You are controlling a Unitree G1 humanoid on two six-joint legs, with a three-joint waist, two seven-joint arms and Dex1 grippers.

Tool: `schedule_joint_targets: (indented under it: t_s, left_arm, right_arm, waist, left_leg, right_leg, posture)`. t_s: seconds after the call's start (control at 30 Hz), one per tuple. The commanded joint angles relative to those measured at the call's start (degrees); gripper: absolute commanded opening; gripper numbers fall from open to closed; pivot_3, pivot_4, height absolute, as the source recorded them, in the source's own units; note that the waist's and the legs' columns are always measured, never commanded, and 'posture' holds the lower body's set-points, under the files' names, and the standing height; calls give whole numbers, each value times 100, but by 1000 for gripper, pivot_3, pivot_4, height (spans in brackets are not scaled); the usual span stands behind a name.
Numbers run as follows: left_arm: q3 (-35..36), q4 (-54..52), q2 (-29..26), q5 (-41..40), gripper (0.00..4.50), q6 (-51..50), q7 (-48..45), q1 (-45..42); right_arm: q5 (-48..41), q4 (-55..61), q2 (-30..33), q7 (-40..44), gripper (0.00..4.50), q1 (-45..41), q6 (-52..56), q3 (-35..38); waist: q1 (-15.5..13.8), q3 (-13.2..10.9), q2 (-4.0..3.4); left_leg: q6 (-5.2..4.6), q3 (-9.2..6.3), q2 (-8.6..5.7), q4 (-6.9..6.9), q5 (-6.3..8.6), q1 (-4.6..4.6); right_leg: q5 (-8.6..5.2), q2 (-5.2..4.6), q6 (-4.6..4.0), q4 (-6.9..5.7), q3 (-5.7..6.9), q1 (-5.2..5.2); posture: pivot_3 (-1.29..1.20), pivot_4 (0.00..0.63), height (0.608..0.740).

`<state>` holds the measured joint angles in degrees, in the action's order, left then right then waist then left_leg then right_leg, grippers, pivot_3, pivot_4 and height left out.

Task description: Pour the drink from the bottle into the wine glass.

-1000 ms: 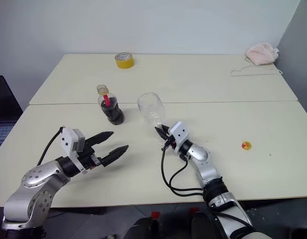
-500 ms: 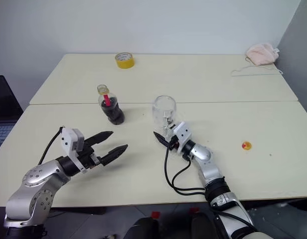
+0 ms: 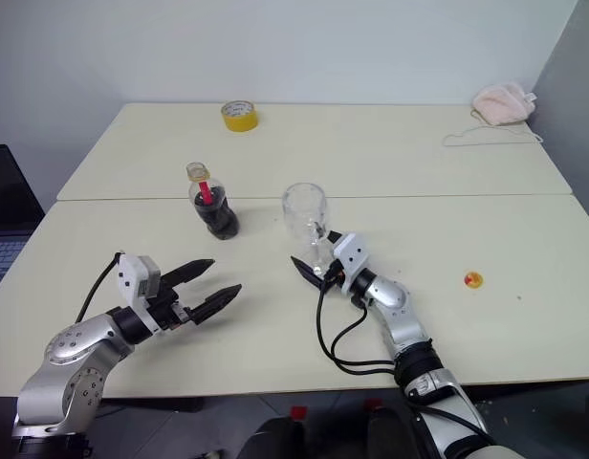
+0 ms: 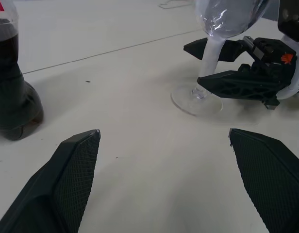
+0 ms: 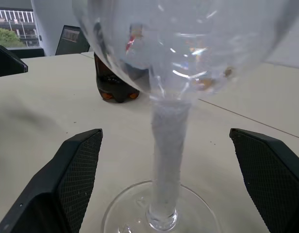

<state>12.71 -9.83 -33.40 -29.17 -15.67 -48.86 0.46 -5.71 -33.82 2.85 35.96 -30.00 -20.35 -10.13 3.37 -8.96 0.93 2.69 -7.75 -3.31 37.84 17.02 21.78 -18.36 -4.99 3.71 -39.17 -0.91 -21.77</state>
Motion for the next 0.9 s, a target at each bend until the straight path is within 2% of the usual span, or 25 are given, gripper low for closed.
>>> schedule_joint_targets:
  t_s: [0.03, 0.13, 0.3, 0.5, 0.7, 0.9]
  left_arm:
    - [65, 18, 38, -69, 4500, 121, -86, 4]
    - [92, 33, 72, -103, 4500, 99, -91, 19]
    - [138, 44, 279, -7, 4500, 208, 192, -14]
    - [150, 90, 479, 172, 4500, 468, 489, -80]
    - [122, 217, 857, 489, 4500, 906, 1058, -247]
    - [-4, 403, 1170, 926, 4500, 1198, 1630, -489]
  right_arm:
    - [-30, 483, 103, 31, 4484, 129, 132, 60]
    - [-131, 965, 261, 113, 4484, 372, 443, 72]
    - [-272, 2452, 864, 284, 4484, 1278, 1372, 62]
    - [-393, 3588, 1249, 259, 4484, 1832, 2088, 74]
    - [-941, 4988, 1540, 119, 4484, 2533, 2499, 567]
    - [-1415, 6140, 2054, 289, 4484, 2911, 3393, 572]
  waist:
    - [-1, 0, 0]
    - [-11, 0, 0]
    - [-36, 0, 1]
    - [-36, 0, 0]
    - [-137, 0, 1]
    - [-166, 2, 3]
  left_leg:
    - [0, 0, 0, 0, 0, 0]
    - [0, -1, -1, 0, 0, 1]
    - [-1, -2, -4, 3, 0, 4]
    - [-1, -1, 1, -1, 1, 2]
    - [-2, 0, -9, 6, 1, 3]
    - [-2, -3, -4, 6, 2, 2]
  right_leg:
    - [0, 0, 0, 0, 0, 0]
    - [0, -1, 0, 1, 0, 1]
    - [0, -4, 0, 3, 0, 2]
    - [0, 0, 0, -1, 0, 1]
    - [0, -6, 1, 8, -1, 8]
    - [1, -2, 2, 8, 2, 11]
  posture:
    - [0, 150, 740]
    - [0, 150, 740]
    - [0, 150, 740]
    - [0, 150, 740]
    - [0, 150, 740]
    - [0, 150, 740]
